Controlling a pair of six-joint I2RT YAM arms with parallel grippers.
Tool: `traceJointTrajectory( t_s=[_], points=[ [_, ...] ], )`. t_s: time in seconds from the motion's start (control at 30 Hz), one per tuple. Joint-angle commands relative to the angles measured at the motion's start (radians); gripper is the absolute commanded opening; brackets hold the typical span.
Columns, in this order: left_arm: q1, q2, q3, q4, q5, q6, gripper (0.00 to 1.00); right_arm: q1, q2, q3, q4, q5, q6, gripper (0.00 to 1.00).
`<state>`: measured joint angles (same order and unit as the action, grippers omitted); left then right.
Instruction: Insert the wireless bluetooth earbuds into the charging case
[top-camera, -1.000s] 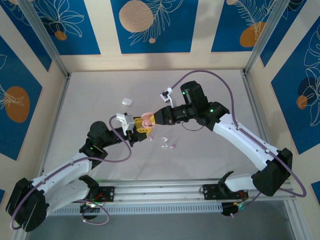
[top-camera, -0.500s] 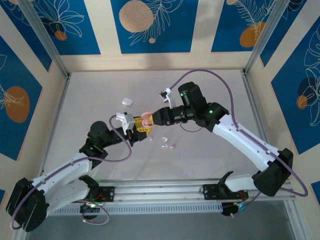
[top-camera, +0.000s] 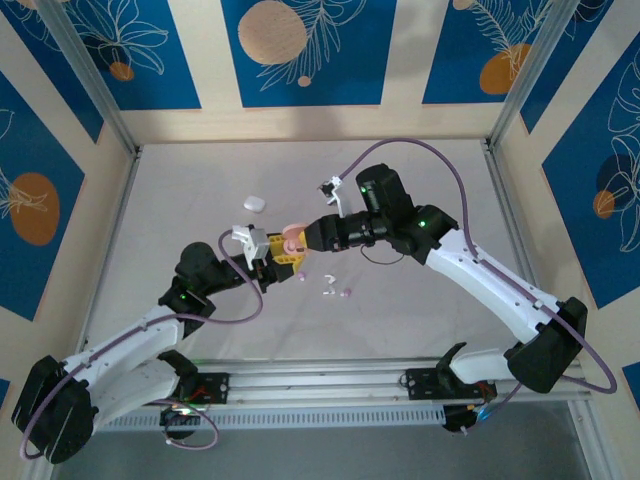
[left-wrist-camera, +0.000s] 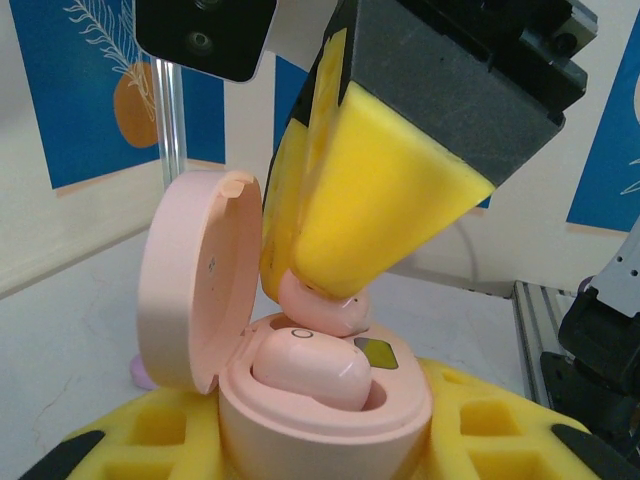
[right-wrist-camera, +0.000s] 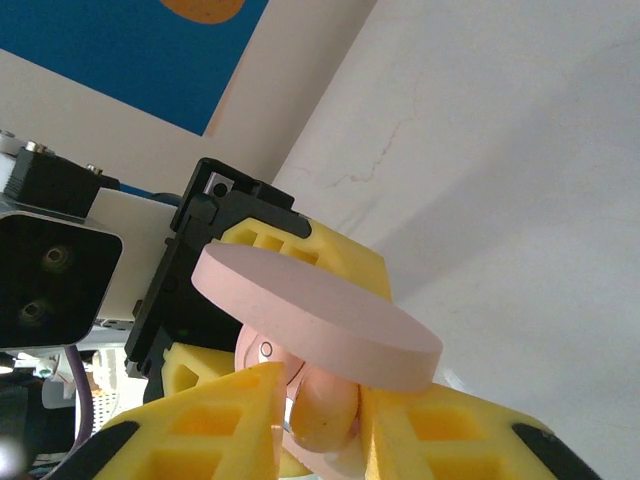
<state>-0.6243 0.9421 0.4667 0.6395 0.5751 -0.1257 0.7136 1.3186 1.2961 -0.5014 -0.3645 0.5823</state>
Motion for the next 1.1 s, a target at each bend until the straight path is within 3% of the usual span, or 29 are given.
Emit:
traceJointTrajectory(
  t_s=[0.0, 0.53, 0.8, 1.07],
  points=[
    [-0.012, -0.023, 0.023, 0.091, 0.029, -0.002, 0.30, 0.001, -0.006, 0.017, -0.042, 0.030, -0.025, 0.29],
    [-0.012, -0.032, 0.021, 0.086, 0.023, 0.002, 0.30, -0.004, -0.030, 0.018, -0.063, 0.064, -0.025, 0.33],
    [-0.012, -0.028, 0.021, 0.091, 0.025, -0.002, 0.30, -0.005, -0.011, 0.016, -0.032, -0.013, -0.030, 0.25],
    [-0.012, -0.030, 0.020, 0.094, 0.023, -0.005, 0.30, -0.011, -0.013, -0.002, 0.023, -0.131, -0.075, 0.26]
  ],
)
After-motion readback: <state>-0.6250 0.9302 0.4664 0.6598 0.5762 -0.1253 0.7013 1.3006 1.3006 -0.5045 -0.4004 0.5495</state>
